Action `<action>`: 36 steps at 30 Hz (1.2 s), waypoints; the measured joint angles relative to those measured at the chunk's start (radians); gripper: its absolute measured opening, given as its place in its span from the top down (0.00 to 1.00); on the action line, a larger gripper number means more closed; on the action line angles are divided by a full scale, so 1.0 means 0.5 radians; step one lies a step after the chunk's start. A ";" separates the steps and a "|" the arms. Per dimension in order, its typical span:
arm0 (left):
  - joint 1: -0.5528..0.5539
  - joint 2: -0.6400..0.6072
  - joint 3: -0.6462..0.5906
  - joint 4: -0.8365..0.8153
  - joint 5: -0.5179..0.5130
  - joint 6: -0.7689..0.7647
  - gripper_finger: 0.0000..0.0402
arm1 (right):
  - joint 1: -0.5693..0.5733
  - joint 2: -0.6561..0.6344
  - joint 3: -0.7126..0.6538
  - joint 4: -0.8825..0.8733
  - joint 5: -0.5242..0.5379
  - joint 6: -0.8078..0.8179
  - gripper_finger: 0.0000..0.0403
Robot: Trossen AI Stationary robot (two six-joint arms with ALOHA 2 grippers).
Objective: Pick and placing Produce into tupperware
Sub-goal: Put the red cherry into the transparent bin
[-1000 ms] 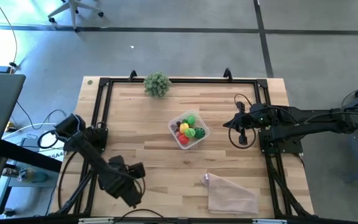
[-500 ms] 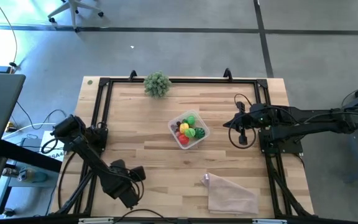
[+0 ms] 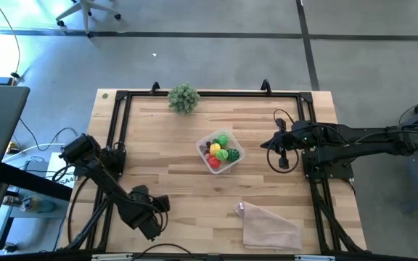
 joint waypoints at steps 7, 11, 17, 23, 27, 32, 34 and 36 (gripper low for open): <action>0.000 0.000 -0.016 0.048 0.004 0.111 0.45 | 0.000 0.000 0.000 0.000 0.000 0.000 1.00; 0.000 0.000 -0.016 0.067 -0.001 0.127 0.45 | 0.000 0.000 0.000 0.000 0.000 0.000 1.00; -0.002 0.008 -0.016 0.063 0.000 0.123 0.45 | 0.000 0.000 0.000 0.000 0.000 0.000 1.00; -0.002 0.008 -0.016 0.060 0.003 0.118 0.48 | 0.000 0.000 0.000 0.000 0.000 0.000 1.00; 0.000 0.008 -0.016 0.060 0.047 0.103 0.57 | 0.000 0.000 0.000 0.000 -0.001 -0.001 1.00; 0.000 0.008 -0.025 0.063 0.087 0.102 0.65 | 0.000 0.000 0.000 0.000 0.000 0.000 1.00; 0.000 0.006 -0.040 0.073 0.098 0.097 0.68 | 0.000 0.000 0.000 0.000 0.000 -0.001 1.00; -0.001 0.000 -0.058 0.097 0.100 0.076 0.70 | 0.000 0.000 0.000 0.000 0.000 0.000 1.00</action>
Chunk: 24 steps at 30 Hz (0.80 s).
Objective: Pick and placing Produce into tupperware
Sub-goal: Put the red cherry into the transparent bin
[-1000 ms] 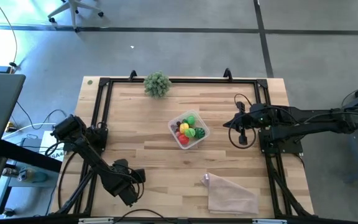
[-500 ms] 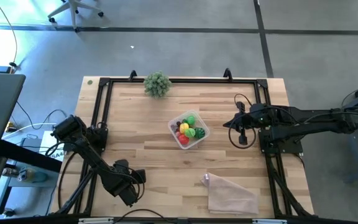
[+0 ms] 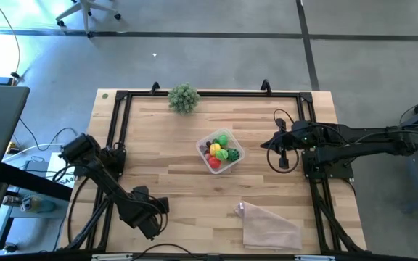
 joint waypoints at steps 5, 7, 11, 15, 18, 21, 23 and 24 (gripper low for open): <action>0.000 -0.004 -0.019 0.019 0.000 -0.025 0.73 | 0.000 0.000 0.000 0.000 -0.001 0.000 1.00; 0.000 -0.002 -0.019 0.020 0.002 -0.025 0.74 | 0.000 0.000 0.000 0.000 0.000 0.000 1.00; 0.000 0.000 -0.020 0.023 0.004 -0.025 0.70 | 0.000 0.000 0.000 0.000 0.000 0.001 1.00; 0.001 0.001 -0.021 0.026 0.005 -0.026 0.66 | 0.000 0.000 0.000 0.000 0.000 0.001 1.00; 0.000 0.006 -0.002 0.012 -0.001 -0.027 0.67 | 0.000 0.000 0.000 0.000 0.000 0.000 1.00; 0.000 0.005 -0.003 0.011 -0.018 -0.026 0.70 | 0.000 0.000 0.000 0.000 0.000 0.000 1.00; -0.001 0.005 -0.003 0.011 -0.030 -0.036 0.72 | 0.000 0.000 0.000 0.000 0.000 0.001 1.00; -0.001 0.005 -0.003 0.012 -0.032 -0.042 0.73 | 0.000 0.000 0.000 0.000 0.000 0.000 1.00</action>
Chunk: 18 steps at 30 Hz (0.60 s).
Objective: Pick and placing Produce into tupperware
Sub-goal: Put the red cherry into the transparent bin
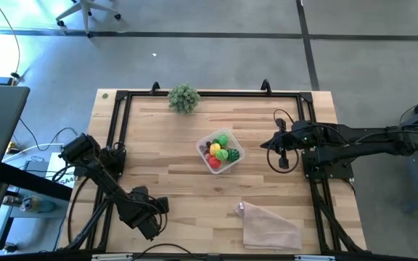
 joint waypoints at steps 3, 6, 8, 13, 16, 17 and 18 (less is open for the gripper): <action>0.000 0.001 0.009 -0.009 -0.015 -0.019 0.73 | 0.000 0.000 0.000 0.000 -0.001 0.000 1.00; -0.001 0.014 0.067 -0.070 -0.097 -0.037 0.70 | 0.000 -0.001 0.000 0.000 0.000 0.001 1.00; 0.004 0.010 0.128 -0.129 -0.184 -0.041 0.69 | 0.000 0.000 0.000 0.000 0.000 0.001 1.00; 0.021 0.010 0.281 -0.321 -0.409 -0.093 0.68 | 0.000 0.000 0.000 0.000 0.000 0.000 1.00; 0.088 0.010 0.385 -0.450 -0.503 -0.091 0.68 | 0.000 -0.001 0.000 0.000 0.000 0.001 1.00; 0.122 0.010 0.423 -0.491 -0.542 -0.073 0.68 | 0.000 0.000 0.000 0.000 0.000 0.001 1.00; 0.161 0.010 0.462 -0.534 -0.576 -0.042 0.68 | 0.000 0.000 0.000 0.000 0.000 0.001 1.00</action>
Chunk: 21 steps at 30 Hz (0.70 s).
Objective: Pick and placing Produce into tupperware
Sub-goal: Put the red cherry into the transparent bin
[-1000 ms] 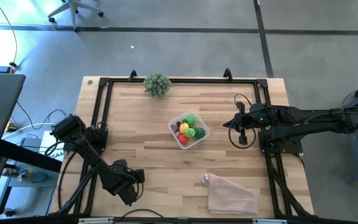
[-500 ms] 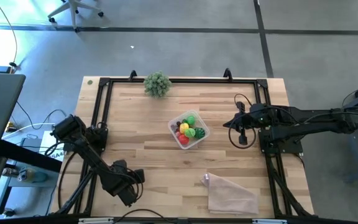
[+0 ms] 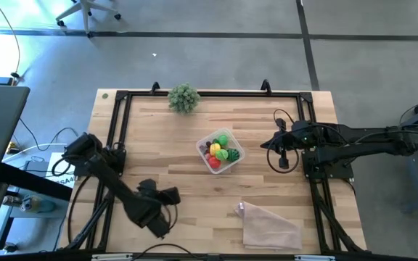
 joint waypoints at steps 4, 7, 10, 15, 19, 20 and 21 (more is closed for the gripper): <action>0.171 -0.002 0.146 -0.124 -0.052 0.197 0.68 | 0.000 0.000 0.000 0.000 0.000 0.000 1.00; 0.275 -0.007 0.227 -0.157 0.020 0.348 0.68 | 0.000 0.000 0.000 0.001 0.000 0.000 1.00; 0.361 -0.007 0.261 -0.128 0.093 0.511 0.68 | 0.000 0.000 0.000 0.000 0.000 -0.001 1.00; 0.436 -0.007 0.289 -0.039 0.203 0.754 0.68 | 0.000 0.000 0.000 0.000 0.000 0.000 1.00; 0.430 -0.007 0.281 0.142 0.289 0.739 0.68 | 0.000 0.000 0.000 0.000 0.000 0.000 1.00; 0.430 -0.007 0.267 0.209 0.317 0.732 0.68 | 0.000 0.000 0.000 0.000 0.000 -0.001 1.00; 0.430 -0.007 0.249 0.269 0.354 0.724 0.68 | 0.000 0.000 0.000 0.000 0.000 0.000 1.00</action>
